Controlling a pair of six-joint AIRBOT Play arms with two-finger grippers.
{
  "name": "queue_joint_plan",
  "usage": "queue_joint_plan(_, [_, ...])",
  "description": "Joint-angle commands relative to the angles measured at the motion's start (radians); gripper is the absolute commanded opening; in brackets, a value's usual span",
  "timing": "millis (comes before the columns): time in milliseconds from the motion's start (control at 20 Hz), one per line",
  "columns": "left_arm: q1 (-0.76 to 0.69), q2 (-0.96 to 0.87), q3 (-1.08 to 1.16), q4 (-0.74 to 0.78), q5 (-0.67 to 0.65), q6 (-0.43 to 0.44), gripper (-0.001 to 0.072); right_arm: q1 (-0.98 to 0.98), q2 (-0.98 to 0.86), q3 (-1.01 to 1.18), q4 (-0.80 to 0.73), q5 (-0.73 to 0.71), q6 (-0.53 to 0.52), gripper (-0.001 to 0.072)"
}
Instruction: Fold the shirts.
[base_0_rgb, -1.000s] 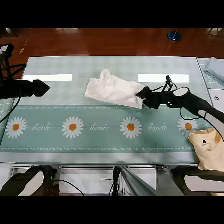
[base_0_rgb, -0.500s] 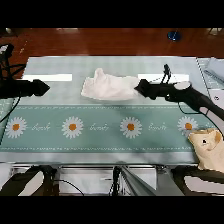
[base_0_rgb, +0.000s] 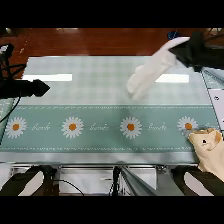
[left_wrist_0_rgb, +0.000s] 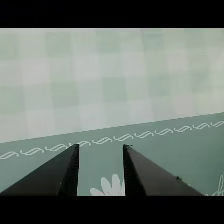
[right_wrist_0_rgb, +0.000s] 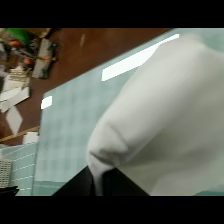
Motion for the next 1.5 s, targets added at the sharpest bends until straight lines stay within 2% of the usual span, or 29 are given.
queue_joint_plan(0, [0.000,0.003,0.003,0.000,-0.034,0.000,0.0339,-0.183,0.134,0.051,-0.257,0.330,0.187,0.0018])
queue_joint_plan(150, [0.000,0.004,0.003,0.000,-0.052,0.000,0.0339,-0.402,0.198,0.052,-0.281,0.550,0.185,0.0018])
queue_joint_plan(350, [0.000,0.003,0.003,-0.041,-0.050,0.000,0.0339,-0.650,0.227,0.052,-0.317,0.785,0.161,0.0018])
queue_joint_plan(400, [0.000,0.003,0.003,-0.046,-0.047,0.000,0.0339,-0.697,0.235,0.052,-0.348,0.805,0.158,0.0018])
queue_joint_plan(550, [0.000,0.003,0.003,-0.045,-0.047,0.000,0.0338,-0.795,0.275,0.058,-0.472,0.805,0.164,0.0018])
queue_joint_plan(750, [0.000,0.003,0.003,-0.035,-0.048,0.002,0.0338,-0.905,0.288,0.058,-0.589,0.806,0.134,0.0017])
queue_joint_plan(850, [0.000,0.003,0.003,0.002,-0.047,0.004,0.0338,-0.943,0.288,0.058,-0.693,0.806,0.111,0.0017])
queue_joint_plan(950, [0.000,0.003,0.003,0.053,-0.048,0.004,0.0339,-0.980,0.288,0.058,-0.880,0.807,0.028,0.0017])
queue_joint_plan(1100, [0.006,0.003,0.003,0.084,-0.047,0.003,0.0338,-1.059,0.275,0.057,-1.168,0.806,-0.171,0.0017])
queue_joint_plan(1150, [0.010,0.003,0.003,0.084,-0.047,0.003,0.0338,-1.099,0.264,0.056,-1.168,0.803,-0.173,0.0018])
queue_joint_plan(1300, [0.037,0.003,0.003,0.087,-0.043,0.003,0.0338,-1.189,0.219,0.026,-1.019,0.805,-0.173,0.0018])
queue_joint_plan(1450, [0.087,0.003,0.004,0.087,-0.013,0.003,0.0335,-1.193,0.222,-0.068,-1.080,0.805,-0.176,0.0018])
